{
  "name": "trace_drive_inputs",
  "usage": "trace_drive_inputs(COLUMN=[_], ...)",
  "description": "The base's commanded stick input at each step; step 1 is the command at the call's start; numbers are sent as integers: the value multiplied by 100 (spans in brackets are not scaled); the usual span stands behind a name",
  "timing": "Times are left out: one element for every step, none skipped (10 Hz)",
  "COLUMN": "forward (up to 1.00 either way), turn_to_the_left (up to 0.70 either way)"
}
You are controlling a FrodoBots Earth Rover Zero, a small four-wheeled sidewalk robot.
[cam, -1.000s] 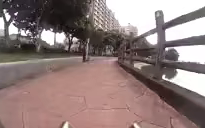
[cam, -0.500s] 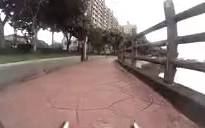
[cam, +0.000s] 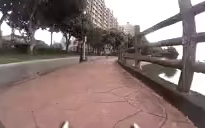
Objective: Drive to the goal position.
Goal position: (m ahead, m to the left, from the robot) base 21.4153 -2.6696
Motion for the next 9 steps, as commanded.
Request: trace_drive_inputs(forward=[70, 70, 70, 70, 70, 70, 70, 70, 70], turn_to_the_left=[0, 0, 0, 0, 0, 0, 0, 0, 0])
